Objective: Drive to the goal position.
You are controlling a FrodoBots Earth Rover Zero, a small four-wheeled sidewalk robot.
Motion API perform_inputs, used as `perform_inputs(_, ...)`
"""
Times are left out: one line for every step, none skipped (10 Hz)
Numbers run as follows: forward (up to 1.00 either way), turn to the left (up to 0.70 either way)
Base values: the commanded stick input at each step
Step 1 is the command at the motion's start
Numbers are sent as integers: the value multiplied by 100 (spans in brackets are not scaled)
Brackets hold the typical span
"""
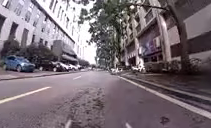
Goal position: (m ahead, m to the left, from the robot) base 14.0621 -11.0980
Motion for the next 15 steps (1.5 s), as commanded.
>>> perform_inputs(70, 0)
perform_inputs(70, 0)
perform_inputs(70, 0)
perform_inputs(70, 0)
perform_inputs(70, 0)
perform_inputs(70, 0)
perform_inputs(70, 0)
perform_inputs(70, 0)
perform_inputs(70, 0)
perform_inputs(70, 0)
perform_inputs(70, -1)
perform_inputs(70, -8)
perform_inputs(70, -10)
perform_inputs(70, -5)
perform_inputs(70, 0)
